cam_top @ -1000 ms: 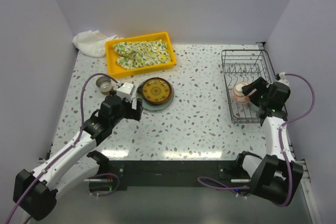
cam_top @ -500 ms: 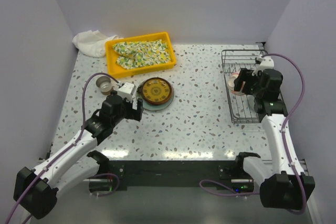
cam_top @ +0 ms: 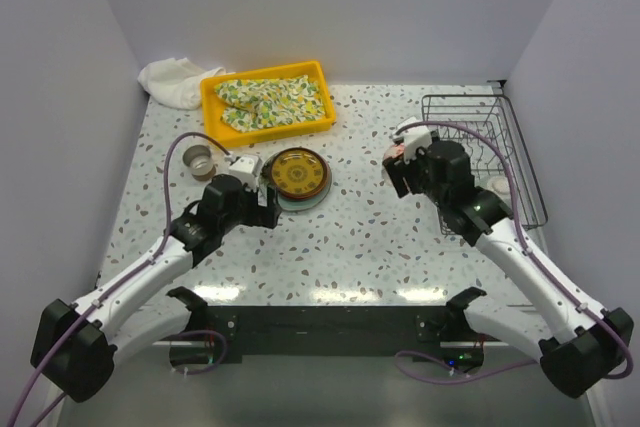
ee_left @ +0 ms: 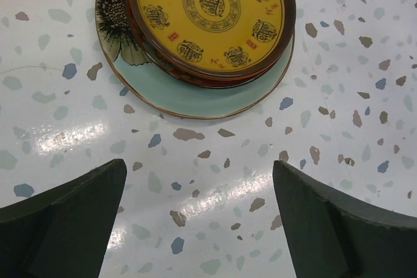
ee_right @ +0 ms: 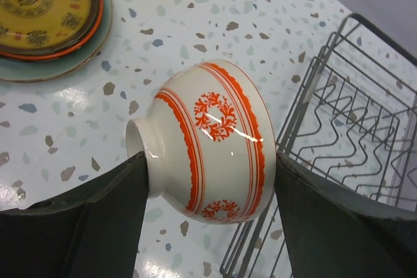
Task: Unload the mixed dishes from the dish rack
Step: Place the bowl at the center of the board.
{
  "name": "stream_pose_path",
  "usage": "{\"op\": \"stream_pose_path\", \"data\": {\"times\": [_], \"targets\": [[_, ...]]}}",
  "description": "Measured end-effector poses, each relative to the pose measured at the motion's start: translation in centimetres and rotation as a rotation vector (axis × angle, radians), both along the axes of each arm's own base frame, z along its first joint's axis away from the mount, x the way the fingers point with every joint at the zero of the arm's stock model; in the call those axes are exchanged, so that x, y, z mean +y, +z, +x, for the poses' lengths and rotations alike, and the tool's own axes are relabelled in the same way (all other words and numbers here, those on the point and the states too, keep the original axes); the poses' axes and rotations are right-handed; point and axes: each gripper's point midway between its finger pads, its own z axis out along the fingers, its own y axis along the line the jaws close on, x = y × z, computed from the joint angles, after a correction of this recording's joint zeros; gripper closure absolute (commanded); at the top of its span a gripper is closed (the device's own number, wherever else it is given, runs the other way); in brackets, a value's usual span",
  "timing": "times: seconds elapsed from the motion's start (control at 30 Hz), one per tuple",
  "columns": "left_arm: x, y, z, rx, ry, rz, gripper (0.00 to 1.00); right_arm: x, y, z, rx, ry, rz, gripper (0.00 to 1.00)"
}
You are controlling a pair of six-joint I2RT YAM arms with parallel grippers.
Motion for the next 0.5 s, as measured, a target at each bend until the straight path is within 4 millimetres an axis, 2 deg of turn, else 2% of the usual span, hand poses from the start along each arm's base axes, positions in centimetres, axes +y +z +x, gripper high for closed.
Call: {"op": "stream_pose_path", "data": {"times": [0.13, 0.3, 0.4, 0.5], "targets": [[-1.2, 0.6, 0.5, 0.038, 0.003, -0.05, 0.0, 4.4, -1.6, -1.2, -0.046, 0.124, -0.153, 0.85], [-2.6, 2.6, 1.8, 0.057, 0.015, -0.102, 0.0, 8.2, -4.6, -2.6, -0.125, 0.229, -0.367, 0.9], [-3.1, 3.9, 2.6, 0.069, 0.033, -0.13, 0.0, 9.5, -5.5, -3.0, -0.196, 0.26, -0.458, 0.89], [-3.0, 4.8, 3.4, 0.086, 0.064, -0.165, 0.0, 10.5, -5.5, -3.1, -0.278, 0.267, -0.525, 0.89]]}}
